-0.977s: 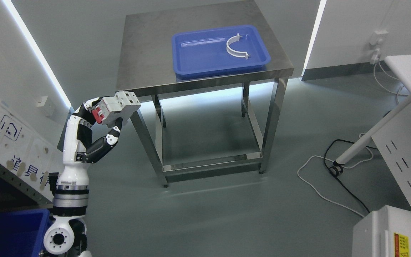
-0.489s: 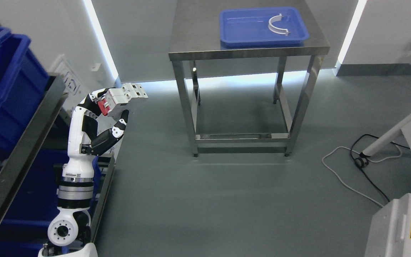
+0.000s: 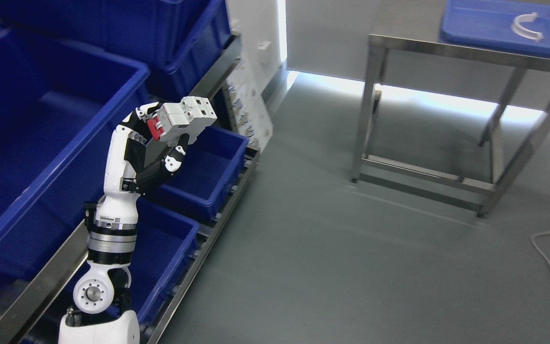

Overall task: Place circuit breaker on shelf
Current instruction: 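Hold the breaker in the left hand while turning toward the blue bin shelf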

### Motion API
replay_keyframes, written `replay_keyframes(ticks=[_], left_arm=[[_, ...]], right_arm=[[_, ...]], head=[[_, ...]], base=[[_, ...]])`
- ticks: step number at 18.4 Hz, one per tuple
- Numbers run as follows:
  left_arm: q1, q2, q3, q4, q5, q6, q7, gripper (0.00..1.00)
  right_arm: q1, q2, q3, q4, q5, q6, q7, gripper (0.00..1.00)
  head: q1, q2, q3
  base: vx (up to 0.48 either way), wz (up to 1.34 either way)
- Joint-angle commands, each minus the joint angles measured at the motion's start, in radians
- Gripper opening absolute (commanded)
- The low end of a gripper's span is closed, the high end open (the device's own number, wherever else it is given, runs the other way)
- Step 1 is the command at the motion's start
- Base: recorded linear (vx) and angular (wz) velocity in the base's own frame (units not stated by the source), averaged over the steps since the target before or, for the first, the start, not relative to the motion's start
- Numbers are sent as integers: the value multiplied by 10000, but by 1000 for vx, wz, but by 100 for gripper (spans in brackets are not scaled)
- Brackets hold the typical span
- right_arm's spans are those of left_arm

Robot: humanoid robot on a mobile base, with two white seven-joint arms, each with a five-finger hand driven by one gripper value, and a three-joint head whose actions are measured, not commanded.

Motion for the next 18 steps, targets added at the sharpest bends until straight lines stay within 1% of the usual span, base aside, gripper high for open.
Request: replay_keyframes(ticks=[1, 2, 5, 9, 13, 16, 18], left_arm=[[-1129, 174, -674, -5, -276, 731, -290, 10], [-1314, 174, -491, -5, -276, 1008, -290, 10], [-1499, 227, 62, -5, -276, 1027, -336, 10], [-1912, 1286, 323, -5, -276, 1133, -336, 10], [-2404, 2680, 324, -5, -276, 2266, -351, 10], [-2694, 4259, 263, 72, -292, 3095, -397, 10], [-3245, 4997, -27, 331, -322, 3723, -412, 10]], right_arm=[[181, -175, 0, 0, 0, -423, 48, 100], [181, -175, 0, 0, 0, -423, 48, 100], [181, -175, 0, 0, 0, -423, 48, 100], [181, -175, 0, 0, 0, -423, 48, 100], [181, -175, 0, 0, 0, -423, 48, 100], [181, -175, 0, 0, 0, -423, 48, 100], [181, -175, 0, 0, 0, -423, 48, 100]], head=[[0, 0, 0], [0, 0, 0], [0, 0, 0], [0, -1, 0], [0, -4, 0], [0, -5, 0], [0, -5, 0]], base=[[-267, 789], [-197, 1036], [-180, 957], [-117, 1104], [-47, 842], [8, 679], [23, 519]])
